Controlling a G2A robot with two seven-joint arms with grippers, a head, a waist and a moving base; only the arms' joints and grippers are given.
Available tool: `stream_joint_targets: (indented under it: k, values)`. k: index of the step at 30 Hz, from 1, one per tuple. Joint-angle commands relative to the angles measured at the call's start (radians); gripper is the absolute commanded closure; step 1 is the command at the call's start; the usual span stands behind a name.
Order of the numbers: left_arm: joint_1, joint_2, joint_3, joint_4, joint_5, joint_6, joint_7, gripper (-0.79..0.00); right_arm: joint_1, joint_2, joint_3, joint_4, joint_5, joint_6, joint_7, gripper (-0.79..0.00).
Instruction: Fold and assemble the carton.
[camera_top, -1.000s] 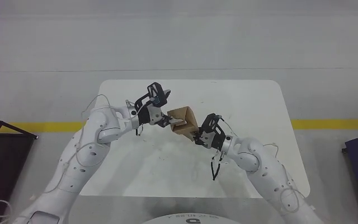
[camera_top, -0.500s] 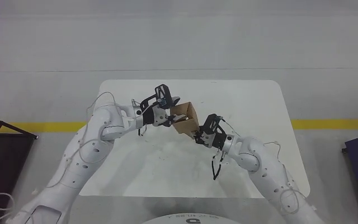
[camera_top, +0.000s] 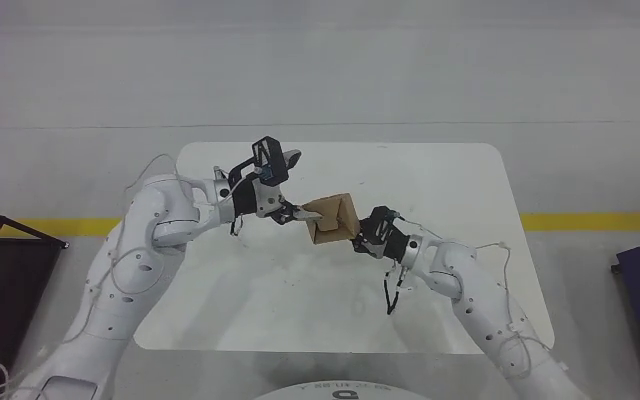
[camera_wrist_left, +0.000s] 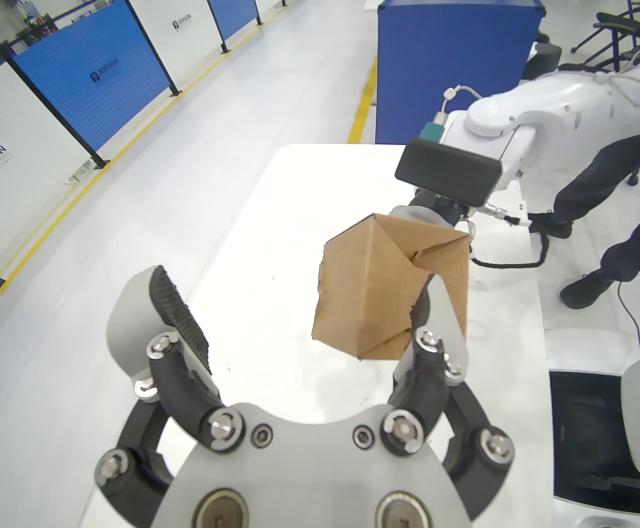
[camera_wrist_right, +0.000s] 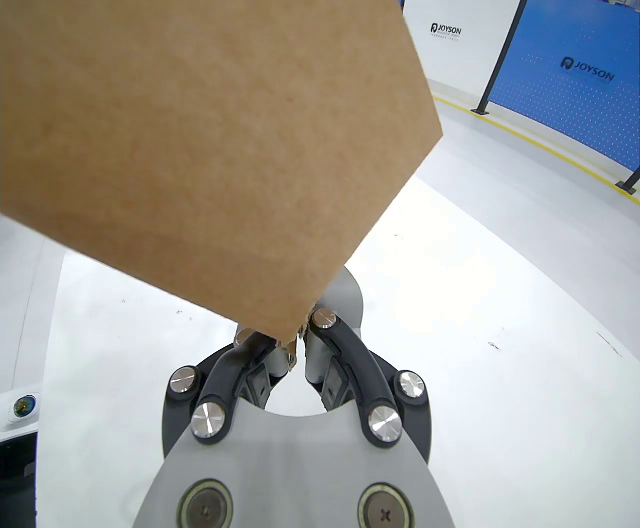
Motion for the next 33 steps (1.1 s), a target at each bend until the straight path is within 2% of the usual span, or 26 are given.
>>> stream_joint_targets:
  k: [1, 11, 16, 25, 26, 27, 29, 31, 32, 33]
  values:
    - [0.007, 0.004, -0.017, -0.015, -0.006, -0.011, 0.006, -0.785, 0.000, 0.000, 0.000, 0.000, 0.001, 0.000, 0.001, 0.000]
    - [0.011, 0.003, -0.012, -0.019, -0.008, -0.008, 0.011, -0.785, -0.003, -0.001, -0.005, -0.010, -0.014, 0.013, 0.008, 0.000]
    - [-0.004, 0.000, 0.052, -0.043, 0.014, -0.025, -0.030, -0.785, -0.012, 0.001, -0.008, -0.026, -0.056, 0.022, -0.007, 0.000]
    - [-0.076, -0.003, 0.127, 0.012, -0.046, -0.042, -0.135, -0.785, -0.030, 0.005, -0.003, -0.051, -0.122, 0.039, -0.037, 0.000]
    - [-0.084, -0.002, 0.133, 0.018, -0.057, -0.045, -0.148, -0.699, -0.032, 0.006, -0.002, -0.055, -0.134, 0.046, -0.038, 0.000]
    - [-0.090, -0.002, 0.140, 0.024, -0.077, -0.052, -0.157, -0.545, -0.036, 0.006, -0.003, -0.059, -0.140, 0.050, -0.041, 0.000]
    - [-0.105, 0.000, 0.147, 0.032, -0.106, -0.073, -0.188, -0.425, -0.041, 0.007, -0.004, -0.063, -0.154, 0.056, -0.043, 0.000]
    - [-0.112, 0.004, 0.148, 0.037, -0.138, -0.083, -0.211, -0.446, -0.046, 0.007, -0.003, -0.063, -0.155, 0.058, -0.049, 0.000]
    - [-0.115, 0.006, 0.147, 0.038, -0.149, -0.088, -0.226, -0.483, -0.047, 0.008, -0.001, -0.062, -0.155, 0.059, -0.052, 0.000]
    - [-0.116, 0.009, 0.147, 0.040, -0.156, -0.089, -0.245, -0.557, -0.048, 0.008, 0.000, -0.059, -0.154, 0.058, -0.053, 0.000]
